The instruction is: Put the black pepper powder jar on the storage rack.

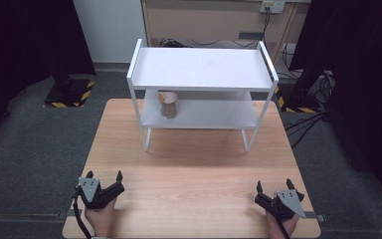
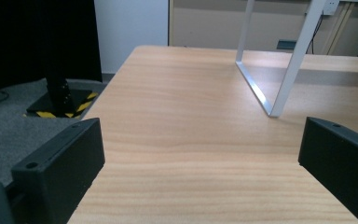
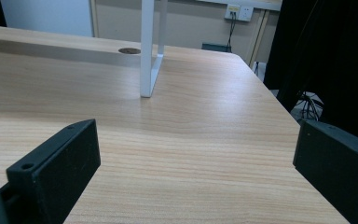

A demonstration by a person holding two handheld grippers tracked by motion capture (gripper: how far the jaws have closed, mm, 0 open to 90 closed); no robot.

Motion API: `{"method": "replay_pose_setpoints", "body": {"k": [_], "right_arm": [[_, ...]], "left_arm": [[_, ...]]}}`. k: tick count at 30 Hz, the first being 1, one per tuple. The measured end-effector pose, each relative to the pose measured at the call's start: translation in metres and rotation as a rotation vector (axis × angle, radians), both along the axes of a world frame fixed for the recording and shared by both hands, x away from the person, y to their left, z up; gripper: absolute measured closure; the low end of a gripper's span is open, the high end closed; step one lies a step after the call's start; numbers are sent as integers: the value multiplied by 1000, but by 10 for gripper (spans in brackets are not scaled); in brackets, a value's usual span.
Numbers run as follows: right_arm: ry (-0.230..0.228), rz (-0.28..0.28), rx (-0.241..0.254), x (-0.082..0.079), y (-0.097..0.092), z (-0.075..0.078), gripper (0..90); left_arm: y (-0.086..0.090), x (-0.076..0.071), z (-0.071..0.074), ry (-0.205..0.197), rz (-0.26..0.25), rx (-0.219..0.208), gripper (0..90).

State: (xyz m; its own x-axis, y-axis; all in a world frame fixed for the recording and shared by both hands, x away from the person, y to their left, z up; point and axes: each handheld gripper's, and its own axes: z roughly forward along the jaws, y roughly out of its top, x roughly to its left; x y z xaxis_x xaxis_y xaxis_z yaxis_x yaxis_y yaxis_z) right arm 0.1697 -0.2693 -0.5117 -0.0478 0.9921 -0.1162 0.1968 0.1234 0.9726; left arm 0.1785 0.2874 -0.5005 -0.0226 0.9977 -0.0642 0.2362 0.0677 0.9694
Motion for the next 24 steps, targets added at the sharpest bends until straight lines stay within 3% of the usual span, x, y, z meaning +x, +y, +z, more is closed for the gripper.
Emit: {"method": "replay_pose_setpoints", "body": {"k": [5, 15, 24], "right_arm": [[-2, 5, -4, 0, 0, 0, 5], [-15, 3, 2, -2, -1, -2, 5], [-19, 3, 12, -2, -2, -3, 5]], "left_arm": [[0, 2, 0, 12, 12, -17, 0], [-4, 4, 2, 25, 6, 15, 0], [-3, 6, 4, 46, -2, 5, 0]]}}
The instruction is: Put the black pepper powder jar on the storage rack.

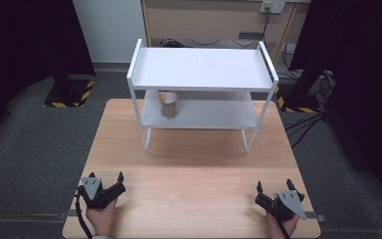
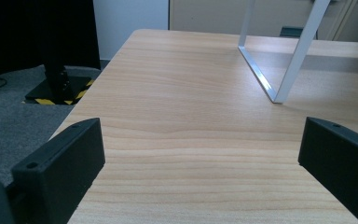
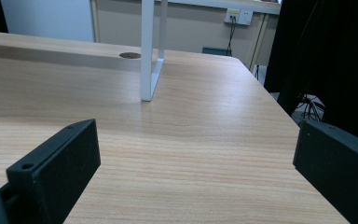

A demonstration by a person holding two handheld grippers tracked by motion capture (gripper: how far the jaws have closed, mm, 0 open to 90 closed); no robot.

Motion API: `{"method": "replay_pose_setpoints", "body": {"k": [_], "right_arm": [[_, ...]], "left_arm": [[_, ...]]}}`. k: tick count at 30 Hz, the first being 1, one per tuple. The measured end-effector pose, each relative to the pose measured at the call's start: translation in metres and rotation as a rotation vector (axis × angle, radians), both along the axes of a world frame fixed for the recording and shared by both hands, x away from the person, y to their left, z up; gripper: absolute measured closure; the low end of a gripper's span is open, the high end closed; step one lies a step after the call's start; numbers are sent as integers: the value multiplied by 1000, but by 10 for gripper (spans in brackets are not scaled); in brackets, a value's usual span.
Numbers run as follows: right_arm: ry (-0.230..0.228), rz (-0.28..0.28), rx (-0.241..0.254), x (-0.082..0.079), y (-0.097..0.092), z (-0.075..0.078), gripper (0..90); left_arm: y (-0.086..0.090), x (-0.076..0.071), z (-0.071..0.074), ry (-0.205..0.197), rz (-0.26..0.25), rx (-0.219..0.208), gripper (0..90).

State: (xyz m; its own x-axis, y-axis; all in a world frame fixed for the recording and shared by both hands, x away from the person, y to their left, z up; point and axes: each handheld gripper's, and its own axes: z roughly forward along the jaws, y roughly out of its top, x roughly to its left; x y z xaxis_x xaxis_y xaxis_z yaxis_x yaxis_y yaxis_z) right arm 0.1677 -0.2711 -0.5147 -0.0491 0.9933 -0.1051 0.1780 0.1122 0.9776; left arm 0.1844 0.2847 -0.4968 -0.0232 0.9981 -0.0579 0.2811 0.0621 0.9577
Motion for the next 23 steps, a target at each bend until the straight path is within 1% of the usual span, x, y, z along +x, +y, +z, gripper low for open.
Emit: {"method": "replay_pose_setpoints", "body": {"k": [5, 8, 10, 15, 23], "right_arm": [[2, 3, -6, 0, 0, 0, 5], [4, 4, -9, 0, 0, 1, 5], [7, 6, -13, 1, 0, 1, 5], [10, 6, -18, 1, 1, 1, 5], [13, -2, -5, 1, 1, 2, 5]], "left_arm": [[0, -1, -1, -4, 3, -5, 0], [0, -1, 1, 7, 10, -13, 0], [0, -3, -1, -7, 13, -15, 0], [1, -2, -1, -8, 8, -21, 0], [0, -3, 0, -7, 12, -25, 0]]}}
